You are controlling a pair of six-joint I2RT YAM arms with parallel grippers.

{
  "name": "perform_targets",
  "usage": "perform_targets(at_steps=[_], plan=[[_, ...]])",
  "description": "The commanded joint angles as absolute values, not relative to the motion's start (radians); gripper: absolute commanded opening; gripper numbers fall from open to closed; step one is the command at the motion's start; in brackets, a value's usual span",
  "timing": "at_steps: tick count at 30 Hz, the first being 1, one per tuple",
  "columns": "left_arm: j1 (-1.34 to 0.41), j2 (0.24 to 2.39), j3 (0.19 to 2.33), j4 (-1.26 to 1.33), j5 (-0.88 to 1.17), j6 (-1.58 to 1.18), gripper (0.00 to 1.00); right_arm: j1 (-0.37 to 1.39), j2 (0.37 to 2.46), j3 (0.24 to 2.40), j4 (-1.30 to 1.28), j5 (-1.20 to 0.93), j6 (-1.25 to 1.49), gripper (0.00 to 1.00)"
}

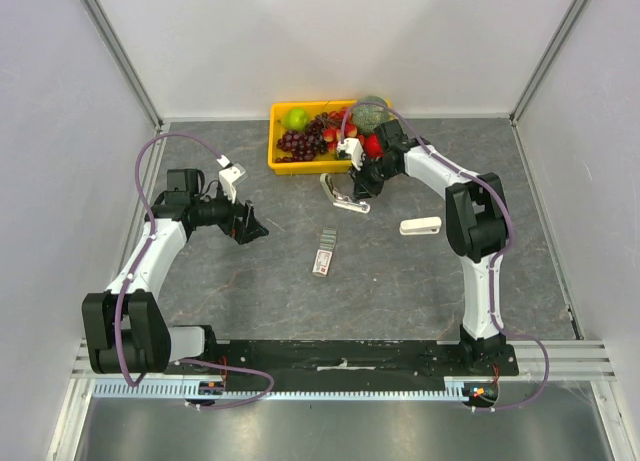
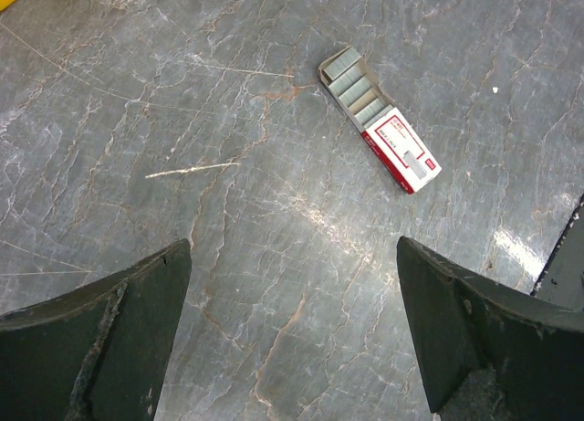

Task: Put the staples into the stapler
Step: Install the staple into the stapler.

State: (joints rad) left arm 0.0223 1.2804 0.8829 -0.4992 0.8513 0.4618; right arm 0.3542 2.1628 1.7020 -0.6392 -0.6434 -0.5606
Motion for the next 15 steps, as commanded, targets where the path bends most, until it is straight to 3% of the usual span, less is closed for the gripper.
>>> perform_targets(at_steps=[1,15], plan=[[0.026,1.281,0.879,-0.471,0.89,0.477,1.0,0.333,2.118,1.715,-0.615,-0.704,-0.543,0.14],[0.028,1.285,0.881,-0.471,0.891,0.474,1.0,0.33,2.138,1.704,-0.62,-0.689,-0.563,0.14]])
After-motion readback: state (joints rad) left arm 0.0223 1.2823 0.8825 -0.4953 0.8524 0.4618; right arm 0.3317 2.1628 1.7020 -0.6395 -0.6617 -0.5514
